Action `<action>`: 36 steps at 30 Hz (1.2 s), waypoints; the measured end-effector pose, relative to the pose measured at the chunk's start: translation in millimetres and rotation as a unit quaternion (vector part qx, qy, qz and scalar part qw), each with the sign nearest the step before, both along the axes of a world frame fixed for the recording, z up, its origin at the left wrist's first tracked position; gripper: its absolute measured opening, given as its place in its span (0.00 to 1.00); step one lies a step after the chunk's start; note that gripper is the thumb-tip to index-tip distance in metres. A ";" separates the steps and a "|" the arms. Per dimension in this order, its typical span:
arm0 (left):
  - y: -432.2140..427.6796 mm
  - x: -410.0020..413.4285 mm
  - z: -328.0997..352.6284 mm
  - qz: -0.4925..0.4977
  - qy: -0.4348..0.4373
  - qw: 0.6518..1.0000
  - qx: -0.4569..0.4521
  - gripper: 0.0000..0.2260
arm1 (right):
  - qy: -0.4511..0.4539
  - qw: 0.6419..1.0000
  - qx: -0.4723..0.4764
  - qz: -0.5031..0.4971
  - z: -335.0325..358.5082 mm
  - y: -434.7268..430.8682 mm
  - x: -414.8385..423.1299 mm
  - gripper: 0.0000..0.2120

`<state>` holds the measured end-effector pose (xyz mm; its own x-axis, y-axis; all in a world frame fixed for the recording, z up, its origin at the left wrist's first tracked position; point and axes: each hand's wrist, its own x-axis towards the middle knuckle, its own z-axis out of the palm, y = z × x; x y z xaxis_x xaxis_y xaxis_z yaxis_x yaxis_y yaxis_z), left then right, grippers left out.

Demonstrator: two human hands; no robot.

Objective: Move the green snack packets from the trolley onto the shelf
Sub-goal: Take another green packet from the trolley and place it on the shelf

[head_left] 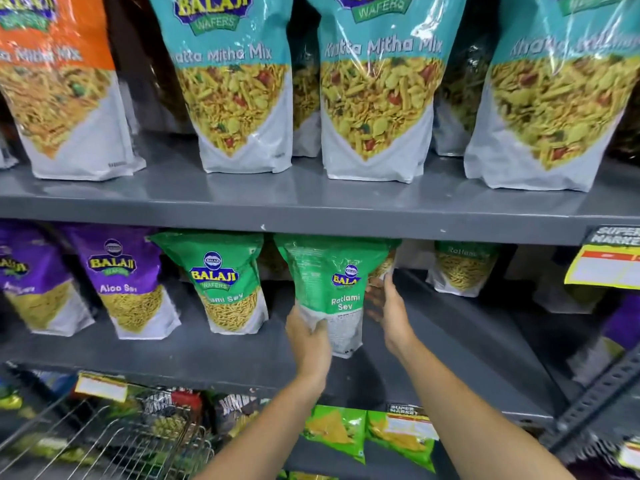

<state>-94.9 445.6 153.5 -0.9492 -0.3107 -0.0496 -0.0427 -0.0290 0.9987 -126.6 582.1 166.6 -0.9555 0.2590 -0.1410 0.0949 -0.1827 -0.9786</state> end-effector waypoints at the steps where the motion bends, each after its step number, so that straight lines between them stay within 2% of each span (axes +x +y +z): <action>1: 5.0 4.5 -10.5 0.003 0.000 1.000 0.021 0.23 | -0.019 1.000 -0.004 0.021 -2.9 1.6 -2.8 0.30; 2: 9.7 9.3 -17.5 0.012 -0.015 0.999 0.047 0.23 | -0.031 0.998 0.001 0.046 -6.3 2.0 -3.0 0.32; 5: 17.8 10.3 -20.8 0.029 -0.049 0.993 0.103 0.23 | -0.042 0.995 0.025 0.085 -10.5 -4.2 3.8 0.25; 8: 14.5 -7.1 -20.1 0.007 -0.062 0.992 0.111 0.22 | -0.037 0.995 0.080 0.056 -15.9 -11.3 15.4 0.23; 11: -4.6 -33.6 -28.8 -0.071 -0.104 0.979 0.157 0.25 | -0.029 0.995 0.093 0.031 -29.5 -12.8 27.1 0.18; 14: -22.1 -37.4 -24.8 -0.079 -0.127 0.976 0.159 0.20 | -0.015 0.994 0.109 -0.001 -29.2 -11.8 17.5 0.16; 17: -23.1 -23.0 -30.2 0.012 -0.069 0.992 0.104 0.17 | -0.025 0.994 0.106 -0.026 -23.7 -7.8 -18.2 0.13; 19: -13.6 -3.6 -40.8 0.057 -0.032 0.996 0.068 0.18 | -0.030 0.995 0.099 0.002 -20.6 -6.8 -44.1 0.19; 22: 5.9 17.7 -49.5 0.023 -0.007 0.999 0.029 0.26 | -0.059 0.995 0.059 0.053 -8.9 -18.3 -60.2 0.30; 26: 12.3 10.9 -52.0 -0.039 -0.019 0.999 -0.016 0.35 | -0.042 0.991 0.047 0.118 -2.1 -30.0 -44.5 0.28; 28: 6.3 0.4 -46.5 -0.049 0.000 0.999 -0.021 0.34 | -0.022 0.995 0.021 0.093 -4.3 -32.7 -35.2 0.25; 31: -9.9 -22.1 -35.4 -0.079 0.031 0.996 -0.003 0.35 | -0.013 1.000 0.020 -0.013 -18.2 -43.7 -19.5 0.21; 34: -27.2 -47.8 -26.3 -0.101 -0.034 0.994 -0.023 0.33 | 0.041 0.993 0.081 -0.075 -42.7 -56.1 -1.9 0.15; 36: -37.3 -62.4 -24.3 -0.119 -0.066 0.988 -0.066 0.31 | 0.062 0.990 0.110 -0.067 -51.6 -61.3 5.7 0.16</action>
